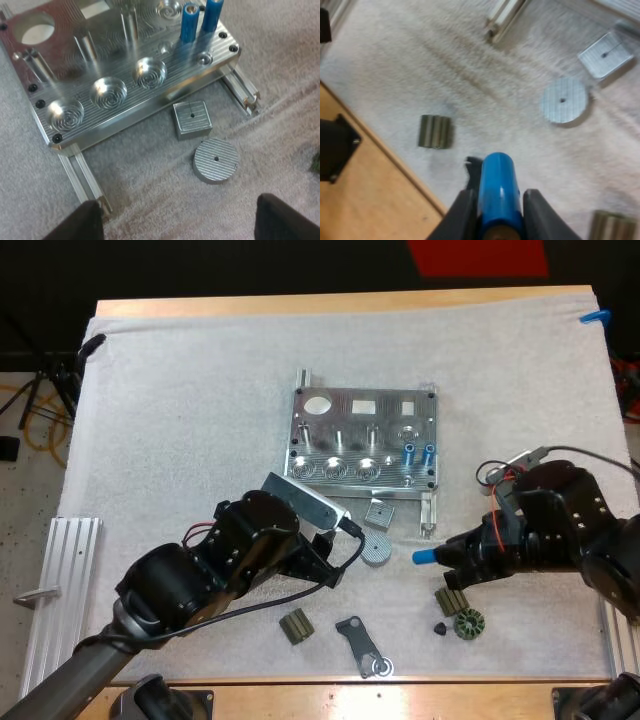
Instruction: Load cells from right to left
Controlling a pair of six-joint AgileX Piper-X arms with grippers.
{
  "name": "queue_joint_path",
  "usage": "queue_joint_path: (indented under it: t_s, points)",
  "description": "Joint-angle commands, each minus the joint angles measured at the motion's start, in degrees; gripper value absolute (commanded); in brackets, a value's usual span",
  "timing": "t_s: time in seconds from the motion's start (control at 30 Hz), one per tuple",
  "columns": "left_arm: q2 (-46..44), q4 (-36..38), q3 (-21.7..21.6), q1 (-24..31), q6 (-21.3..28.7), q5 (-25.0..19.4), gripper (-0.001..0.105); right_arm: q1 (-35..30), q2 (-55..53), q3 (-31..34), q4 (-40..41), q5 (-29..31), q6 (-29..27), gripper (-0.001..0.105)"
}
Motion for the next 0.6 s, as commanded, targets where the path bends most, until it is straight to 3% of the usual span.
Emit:
queue_joint_path:
  t_s: [0.0, 0.3, 0.57]
  points:
    - [0.3, 0.1, -0.4, 0.2, -0.5, 0.1, 0.063, 0.1, -0.1, -1.6, 1.2, 1.6, -2.0, 0.008]
    - [1.8, 0.1, -0.3, 0.3, -0.5, 0.2, 0.063, 0.1, 2.7, -8.0, 7.8, 9.8, -7.7, 0.008]
    - [1.8, 0.4, 3.1, 0.4, -0.6, 0.7, 0.063, 0.1, 9.1, -15.1, 10.2, 15.0, -12.4, 0.008]
